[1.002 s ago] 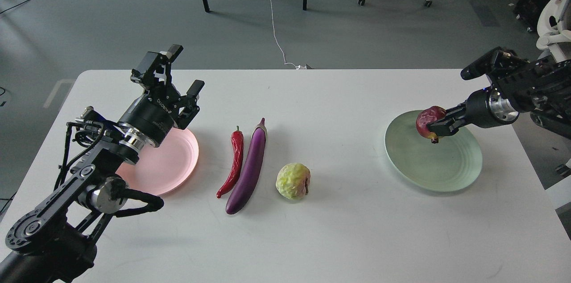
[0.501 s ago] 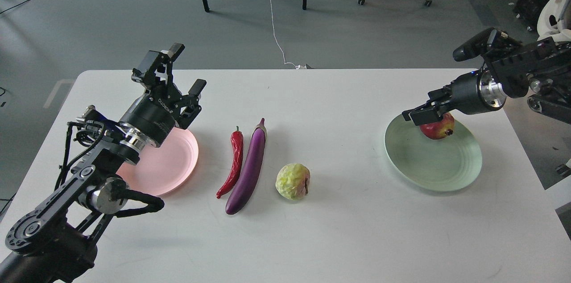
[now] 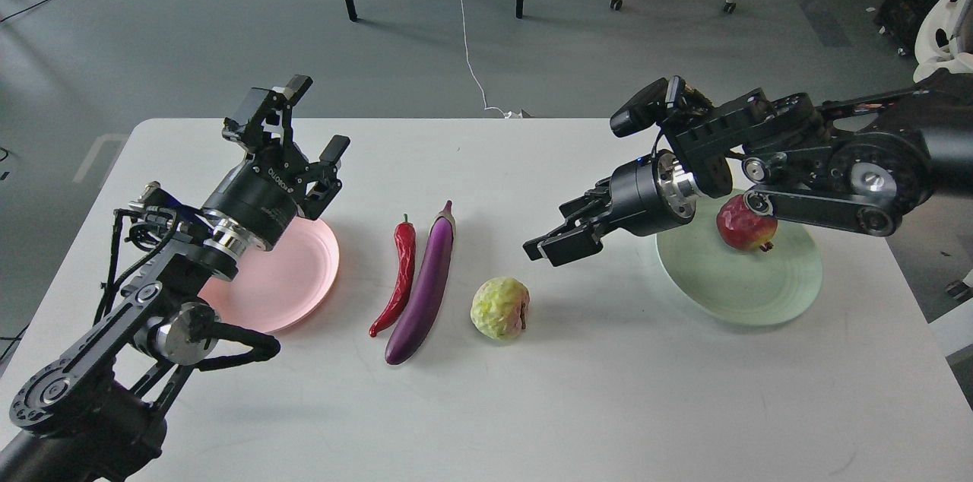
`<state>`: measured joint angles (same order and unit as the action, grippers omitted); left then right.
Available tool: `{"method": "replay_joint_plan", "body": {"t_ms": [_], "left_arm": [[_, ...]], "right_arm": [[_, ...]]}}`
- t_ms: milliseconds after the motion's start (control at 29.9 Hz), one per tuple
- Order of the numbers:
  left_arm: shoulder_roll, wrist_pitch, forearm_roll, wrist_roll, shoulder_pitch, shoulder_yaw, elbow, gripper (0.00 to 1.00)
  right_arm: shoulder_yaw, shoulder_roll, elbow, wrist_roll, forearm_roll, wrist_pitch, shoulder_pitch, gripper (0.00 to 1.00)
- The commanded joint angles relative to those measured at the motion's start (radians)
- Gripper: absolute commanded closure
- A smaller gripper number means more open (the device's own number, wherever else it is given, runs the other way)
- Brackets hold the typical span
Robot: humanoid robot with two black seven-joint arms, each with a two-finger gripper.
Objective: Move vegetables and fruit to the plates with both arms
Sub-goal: 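Move the right gripper down to the pale green fruit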
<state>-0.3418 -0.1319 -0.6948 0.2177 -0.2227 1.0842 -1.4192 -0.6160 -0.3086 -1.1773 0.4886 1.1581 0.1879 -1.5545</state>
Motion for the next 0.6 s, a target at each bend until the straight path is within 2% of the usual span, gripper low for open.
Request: {"method": "replay_joint_plan", "body": {"t_ms": [0, 234, 434, 501, 568], "left_arm": [[0.0, 0.0, 0.0, 0.0, 0.0, 0.0, -0.001, 0.02], [-0.006, 0.0, 0.0, 0.0, 0.0, 0.005, 0.0, 0.02], [-0.011, 0.001, 0.001, 0.002, 0.002, 0.01, 0.0, 0.02], [-0.009, 0.001, 0.001, 0.0, 0.002, 0.01, 0.0, 0.02], [-0.009, 0.001, 0.001, 0.0, 0.002, 0.01, 0.0, 0.02]], "right_arm": [[-0.027, 0.101, 0.059, 0.0, 0.0, -0.022, 0.042, 0.06], [-0.073, 0.267, 0.197, 0.0, 0.0, -0.065, 0.114, 0.06], [-0.119, 0.296, 0.226, 0.0, 0.0, -0.065, 0.126, 0.11], [-0.133, 0.296, 0.232, 0.0, 0.0, -0.065, 0.126, 0.22], [-0.14, 0.295, 0.232, 0.0, 0.0, -0.064, 0.126, 0.38]]}}
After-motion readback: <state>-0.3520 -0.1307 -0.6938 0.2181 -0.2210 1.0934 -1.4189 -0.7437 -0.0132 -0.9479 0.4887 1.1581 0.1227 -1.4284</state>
